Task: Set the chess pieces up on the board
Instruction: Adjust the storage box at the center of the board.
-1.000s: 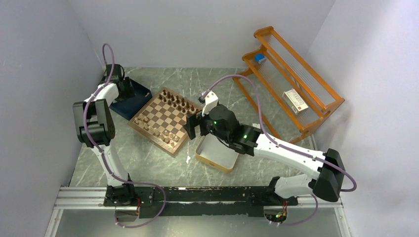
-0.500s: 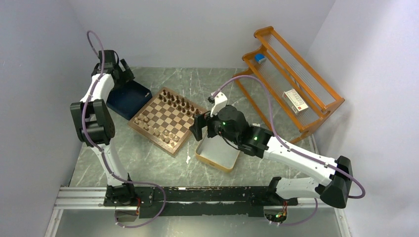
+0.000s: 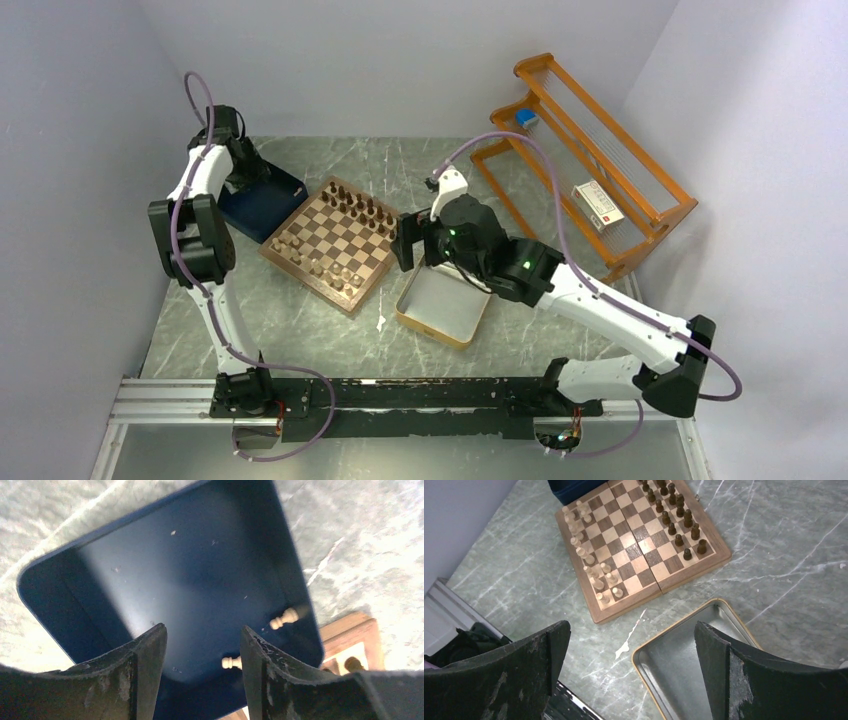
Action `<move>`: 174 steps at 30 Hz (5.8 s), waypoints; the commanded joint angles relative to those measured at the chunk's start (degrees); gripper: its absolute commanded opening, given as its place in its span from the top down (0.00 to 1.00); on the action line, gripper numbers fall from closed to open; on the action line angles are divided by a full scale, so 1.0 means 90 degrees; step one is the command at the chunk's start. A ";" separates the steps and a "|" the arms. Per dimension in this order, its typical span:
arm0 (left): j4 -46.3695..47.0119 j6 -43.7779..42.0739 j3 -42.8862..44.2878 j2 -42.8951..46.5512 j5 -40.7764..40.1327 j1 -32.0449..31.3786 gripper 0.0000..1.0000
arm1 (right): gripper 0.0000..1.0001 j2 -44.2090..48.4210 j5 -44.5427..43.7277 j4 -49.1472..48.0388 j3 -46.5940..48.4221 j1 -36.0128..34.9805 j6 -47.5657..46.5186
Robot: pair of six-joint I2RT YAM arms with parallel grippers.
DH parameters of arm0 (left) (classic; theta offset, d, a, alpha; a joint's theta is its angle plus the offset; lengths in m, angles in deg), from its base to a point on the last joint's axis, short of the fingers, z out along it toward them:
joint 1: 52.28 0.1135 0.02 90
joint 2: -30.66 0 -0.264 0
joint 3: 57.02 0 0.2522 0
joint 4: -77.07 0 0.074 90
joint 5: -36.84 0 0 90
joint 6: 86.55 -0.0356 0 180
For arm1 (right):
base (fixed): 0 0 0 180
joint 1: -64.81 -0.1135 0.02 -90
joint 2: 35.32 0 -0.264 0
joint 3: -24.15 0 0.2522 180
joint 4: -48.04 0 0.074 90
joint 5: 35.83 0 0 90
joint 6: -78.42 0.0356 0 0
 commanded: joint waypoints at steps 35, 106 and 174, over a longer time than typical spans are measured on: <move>-0.1250 0.1683 -0.0754 0.0293 -0.1566 0.0308 0.41 | 0.00 -0.0421 0.0571 0.0203 0.0287 0.0758 -0.1802; 0.1287 -0.4199 -0.0170 -0.0010 -0.0266 0.0519 0.95 | 0.00 -0.0944 0.0829 0.0625 0.0929 0.0758 -0.1564; -0.1967 0.5314 0.0044 -0.0100 -0.1334 -0.0491 0.57 | 0.00 -0.0864 0.0836 0.0850 0.1154 0.0758 -0.1370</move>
